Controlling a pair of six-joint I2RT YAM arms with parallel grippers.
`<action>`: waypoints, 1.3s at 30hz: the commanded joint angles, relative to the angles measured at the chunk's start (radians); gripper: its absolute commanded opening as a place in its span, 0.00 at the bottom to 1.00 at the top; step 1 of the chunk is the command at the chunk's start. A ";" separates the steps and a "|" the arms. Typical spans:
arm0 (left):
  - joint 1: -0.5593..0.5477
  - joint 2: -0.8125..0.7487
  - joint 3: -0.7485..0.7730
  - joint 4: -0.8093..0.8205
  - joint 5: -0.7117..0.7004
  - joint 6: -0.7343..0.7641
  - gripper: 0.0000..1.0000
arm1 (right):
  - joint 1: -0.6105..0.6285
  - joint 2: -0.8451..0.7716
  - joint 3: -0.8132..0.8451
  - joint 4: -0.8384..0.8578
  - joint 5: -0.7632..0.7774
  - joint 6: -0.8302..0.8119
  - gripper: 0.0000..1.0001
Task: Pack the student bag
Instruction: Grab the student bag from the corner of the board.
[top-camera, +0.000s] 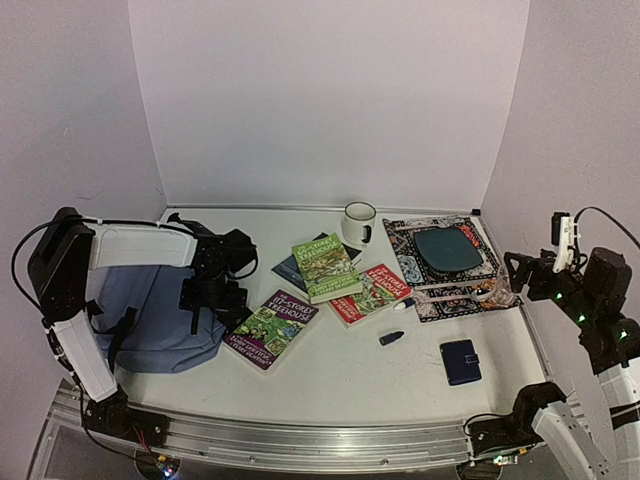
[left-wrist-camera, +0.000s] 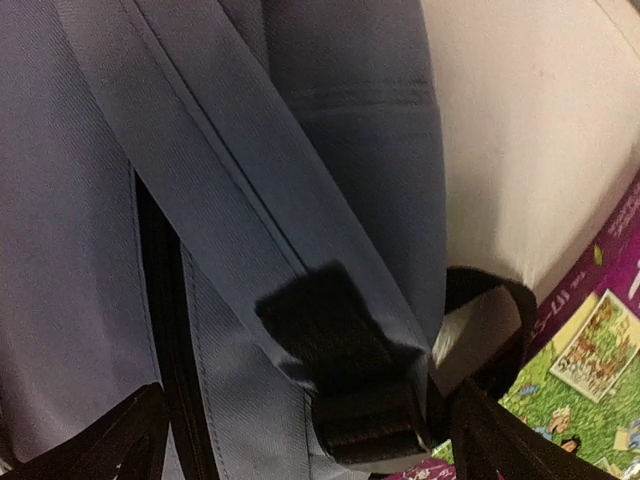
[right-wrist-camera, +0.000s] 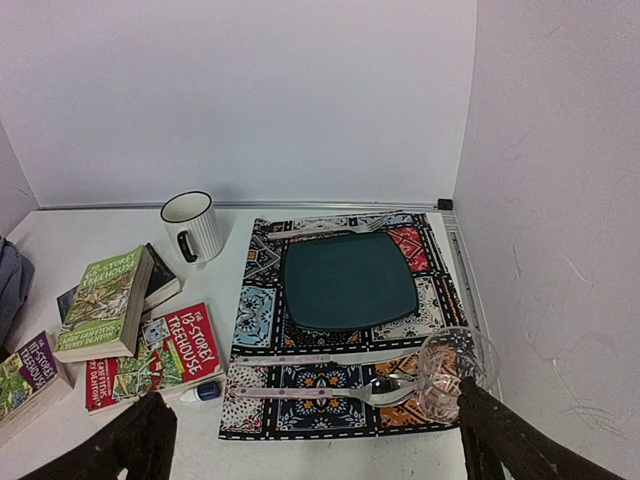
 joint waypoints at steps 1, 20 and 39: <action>-0.072 -0.016 0.042 -0.168 -0.073 -0.069 0.99 | 0.005 0.011 0.013 0.027 -0.008 -0.005 0.98; -0.171 0.106 -0.063 -0.239 -0.190 -0.180 0.91 | 0.005 0.033 0.013 0.027 -0.017 -0.015 0.98; -0.171 0.043 -0.030 -0.290 -0.239 -0.200 0.00 | 0.005 0.026 0.015 0.026 -0.018 -0.016 0.98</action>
